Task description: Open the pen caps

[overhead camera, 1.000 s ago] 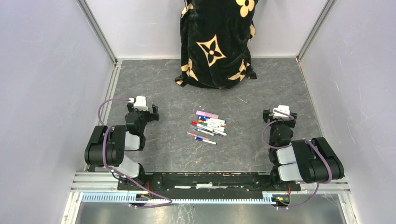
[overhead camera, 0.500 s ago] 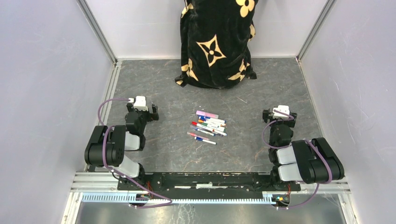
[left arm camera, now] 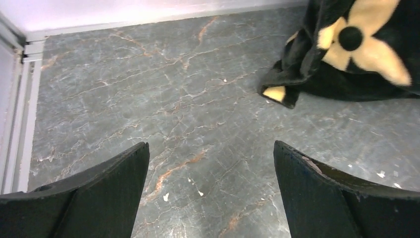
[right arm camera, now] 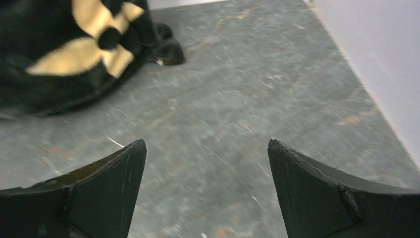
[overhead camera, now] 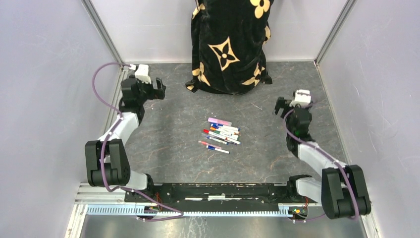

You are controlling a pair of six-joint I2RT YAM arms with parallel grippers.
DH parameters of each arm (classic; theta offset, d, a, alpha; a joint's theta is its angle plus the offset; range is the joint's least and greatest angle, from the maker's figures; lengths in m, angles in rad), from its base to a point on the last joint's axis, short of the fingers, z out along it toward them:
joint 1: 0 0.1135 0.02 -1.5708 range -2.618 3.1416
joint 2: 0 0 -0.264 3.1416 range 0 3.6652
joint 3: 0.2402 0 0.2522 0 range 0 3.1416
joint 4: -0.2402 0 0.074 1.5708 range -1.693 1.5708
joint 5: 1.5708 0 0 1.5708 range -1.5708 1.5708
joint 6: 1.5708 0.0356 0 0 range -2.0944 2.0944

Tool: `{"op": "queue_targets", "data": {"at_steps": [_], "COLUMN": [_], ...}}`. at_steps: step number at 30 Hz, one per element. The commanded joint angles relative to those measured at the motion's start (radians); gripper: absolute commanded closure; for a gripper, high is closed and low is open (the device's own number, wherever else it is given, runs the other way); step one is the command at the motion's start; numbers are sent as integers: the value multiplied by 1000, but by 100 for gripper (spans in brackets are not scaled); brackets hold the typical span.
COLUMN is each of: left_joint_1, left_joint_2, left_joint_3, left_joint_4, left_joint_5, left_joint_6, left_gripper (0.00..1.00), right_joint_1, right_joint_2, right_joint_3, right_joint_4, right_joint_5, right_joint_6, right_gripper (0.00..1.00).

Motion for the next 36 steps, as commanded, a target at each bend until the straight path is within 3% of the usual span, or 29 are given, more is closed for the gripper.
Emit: {"op": "queue_targets", "data": {"at_steps": [1,4,6,9,14,19,26,36], "left_joint_1": [53,76,86,109,116,117,117,118], "left_joint_2": [-14,-11,-20,-44,-59,-75,-107,-113], "left_joint_3": [170,245,272,281,315,325,295,303], "left_joint_4": [-412,-505,-536,-553,-640,-722,-790,-866], "left_joint_5": [159,174,160,158,152,187,279,355], "left_joint_6": [-7,-6,-8,-25,2,35,77,150], "left_gripper": [0,0,0,0,0,0,0,0], "right_joint_1": [-4,21,93,203,332,406,469,488], "right_joint_2": [98,142,170,303,471,603,652,644], "right_joint_3": [244,280,326,502,619,695,661,615], "right_joint_4": [-356,-300,-312,-475,-469,-497,-455,-422], "right_joint_5": [-183,-344,-308,-223,-284,-360,-389,-424], "right_joint_6": [202,173,92,-19,-118,-181,-198,-192], "right_gripper": [2,2,2,2,2,13,22,23]}}
